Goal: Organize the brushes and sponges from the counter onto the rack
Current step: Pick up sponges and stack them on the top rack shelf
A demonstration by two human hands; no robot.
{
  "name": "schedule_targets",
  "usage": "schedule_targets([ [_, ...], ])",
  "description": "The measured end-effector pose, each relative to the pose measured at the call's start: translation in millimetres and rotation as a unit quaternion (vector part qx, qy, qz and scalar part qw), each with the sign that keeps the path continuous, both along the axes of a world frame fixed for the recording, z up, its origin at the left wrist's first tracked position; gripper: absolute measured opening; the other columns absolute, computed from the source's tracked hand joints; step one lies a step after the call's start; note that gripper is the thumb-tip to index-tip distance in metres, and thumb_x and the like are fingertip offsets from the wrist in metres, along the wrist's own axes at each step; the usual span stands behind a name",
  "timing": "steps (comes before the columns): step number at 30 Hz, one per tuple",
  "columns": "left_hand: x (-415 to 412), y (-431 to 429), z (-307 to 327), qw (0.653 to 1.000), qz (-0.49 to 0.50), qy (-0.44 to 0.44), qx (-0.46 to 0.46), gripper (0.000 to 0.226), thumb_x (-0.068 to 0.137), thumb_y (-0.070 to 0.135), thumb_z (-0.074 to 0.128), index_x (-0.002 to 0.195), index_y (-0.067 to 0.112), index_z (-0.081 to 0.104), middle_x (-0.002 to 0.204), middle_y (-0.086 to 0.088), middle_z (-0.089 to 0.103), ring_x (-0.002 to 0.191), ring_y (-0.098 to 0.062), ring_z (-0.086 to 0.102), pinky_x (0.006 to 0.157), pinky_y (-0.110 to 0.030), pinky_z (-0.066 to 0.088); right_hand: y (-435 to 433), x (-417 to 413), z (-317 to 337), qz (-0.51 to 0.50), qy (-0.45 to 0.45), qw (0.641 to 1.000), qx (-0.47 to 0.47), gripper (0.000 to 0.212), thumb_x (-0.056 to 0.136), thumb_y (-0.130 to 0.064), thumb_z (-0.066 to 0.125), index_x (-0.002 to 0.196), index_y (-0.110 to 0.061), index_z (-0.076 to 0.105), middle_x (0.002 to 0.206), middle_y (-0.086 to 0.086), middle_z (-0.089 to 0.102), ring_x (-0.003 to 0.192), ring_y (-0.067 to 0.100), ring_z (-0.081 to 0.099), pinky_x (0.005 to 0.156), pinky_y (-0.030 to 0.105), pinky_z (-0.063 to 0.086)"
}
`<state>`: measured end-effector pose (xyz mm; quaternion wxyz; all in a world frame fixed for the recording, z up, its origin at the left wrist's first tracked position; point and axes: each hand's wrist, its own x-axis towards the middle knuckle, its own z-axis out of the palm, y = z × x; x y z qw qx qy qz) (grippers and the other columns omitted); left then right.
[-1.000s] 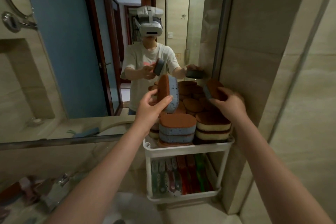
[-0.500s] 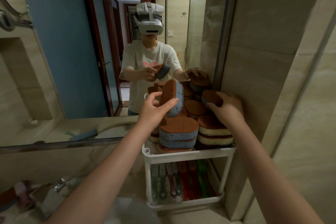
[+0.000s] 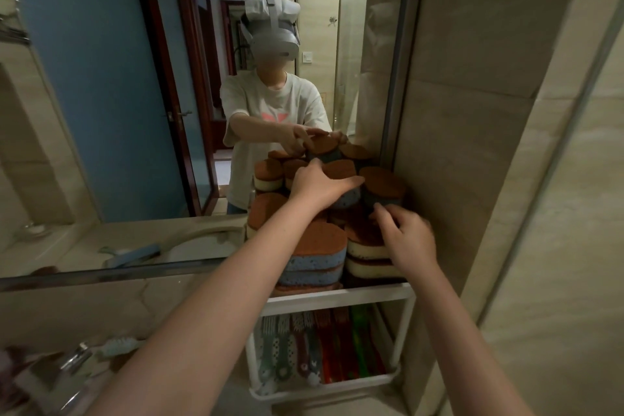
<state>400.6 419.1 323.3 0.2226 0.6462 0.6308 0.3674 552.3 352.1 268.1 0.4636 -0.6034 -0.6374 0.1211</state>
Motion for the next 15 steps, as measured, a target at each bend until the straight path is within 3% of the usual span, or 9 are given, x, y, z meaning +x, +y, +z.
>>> schedule_targets([
  [8, 14, 5, -10, 0.997, 0.006, 0.070, -0.014, 0.099, 0.065, 0.079, 0.054, 0.132, 0.008, 0.045, 0.131, -0.014, 0.049, 0.119, -0.031, 0.049, 0.096, -0.039, 0.045, 5, 4, -4, 0.006, 0.018, 1.000, -0.004, 0.036, 0.097, -0.038, 0.044, 0.082, -0.016, 0.068, 0.073, 0.002, 0.065, 0.068, 0.012, 0.059, 0.062, 0.033, 0.046],
  [12, 13, 2, -11, 0.998, 0.000, 0.068, -0.001, 0.074, 0.080, 0.072, 0.040, 0.133, 0.021, 0.048, 0.136, -0.016, 0.039, 0.123, -0.036, 0.042, 0.103, -0.043, 0.039, 3, 2, -3, 0.006, 0.015, 1.000, 0.001, 0.035, 0.097, -0.036, 0.044, 0.084, -0.014, 0.068, 0.074, 0.003, 0.066, 0.068, 0.012, 0.059, 0.060, 0.031, 0.044],
  [15, 11, 1, -12, 0.990, -0.002, 0.142, 0.010, 0.053, 0.089, 0.059, 0.038, 0.131, 0.028, 0.051, 0.134, -0.015, 0.036, 0.124, -0.037, 0.039, 0.103, -0.046, 0.039, 1, 1, -3, 0.004, 0.017, 1.000, 0.001, 0.035, 0.097, -0.035, 0.045, 0.083, -0.013, 0.068, 0.072, 0.004, 0.064, 0.067, 0.012, 0.058, 0.058, 0.029, 0.040],
])
